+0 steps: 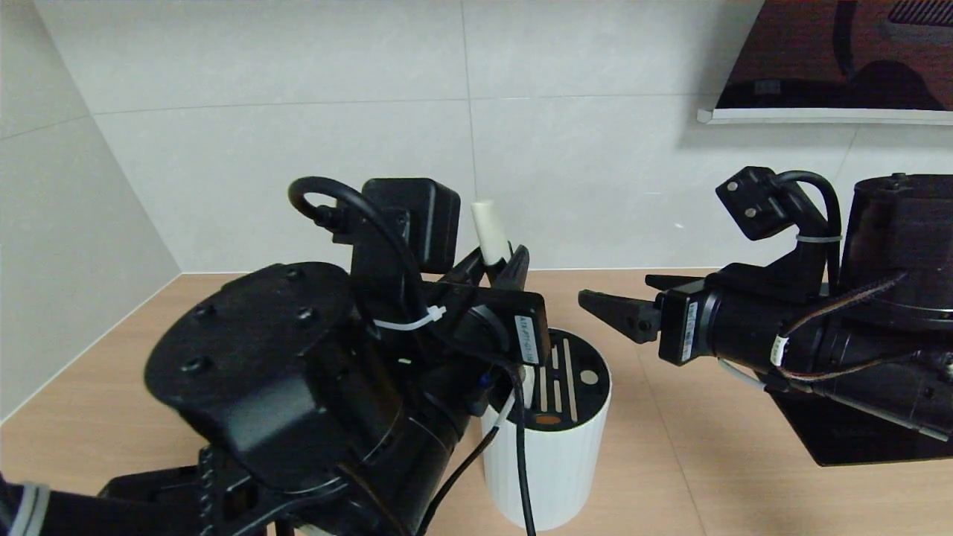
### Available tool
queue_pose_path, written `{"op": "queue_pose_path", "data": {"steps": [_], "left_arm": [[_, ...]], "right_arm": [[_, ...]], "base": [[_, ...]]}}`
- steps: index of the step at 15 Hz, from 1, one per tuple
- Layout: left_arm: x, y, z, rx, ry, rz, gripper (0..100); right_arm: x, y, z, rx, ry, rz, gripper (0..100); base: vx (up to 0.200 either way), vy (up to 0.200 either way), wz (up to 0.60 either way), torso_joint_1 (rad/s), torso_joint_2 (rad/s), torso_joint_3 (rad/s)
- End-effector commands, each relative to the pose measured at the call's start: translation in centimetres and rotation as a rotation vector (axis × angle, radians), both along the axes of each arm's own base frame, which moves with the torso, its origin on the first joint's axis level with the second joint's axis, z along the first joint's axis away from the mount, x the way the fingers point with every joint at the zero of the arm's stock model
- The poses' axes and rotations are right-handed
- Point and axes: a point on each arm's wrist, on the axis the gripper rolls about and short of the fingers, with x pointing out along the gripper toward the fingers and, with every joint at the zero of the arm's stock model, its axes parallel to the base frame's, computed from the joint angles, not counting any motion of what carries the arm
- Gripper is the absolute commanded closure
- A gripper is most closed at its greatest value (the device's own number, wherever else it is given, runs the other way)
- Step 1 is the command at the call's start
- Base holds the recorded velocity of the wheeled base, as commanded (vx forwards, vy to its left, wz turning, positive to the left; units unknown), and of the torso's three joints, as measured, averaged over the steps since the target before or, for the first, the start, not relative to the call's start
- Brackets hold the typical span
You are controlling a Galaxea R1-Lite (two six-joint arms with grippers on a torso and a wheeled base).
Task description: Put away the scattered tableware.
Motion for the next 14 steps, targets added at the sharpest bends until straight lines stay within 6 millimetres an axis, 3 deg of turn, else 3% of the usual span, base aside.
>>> {"op": "queue_pose_path", "data": {"steps": [1,10,14], "left_arm": [[0.3,-0.5,-1.3,0.033,0.023,-0.002,100],[0.5,-1.1,-3.9,0.101,0.072,-0.009,100],[0.7,-1.7,-6.0,0.151,0.113,-0.014,100]], "right_arm": [[0.0,0.0,-0.1,-0.001,0.001,0.000,0],[0.0,0.0,-0.1,-0.002,0.002,-0.002,0],[0.0,0.0,-0.1,-0.002,0.002,-0.002,0]], "base": [[0.000,0.000,0.00,0.000,0.00,0.000],[0.000,0.000,0.00,0.000,0.00,0.000],[0.000,0.000,0.00,0.000,0.00,0.000]]}}
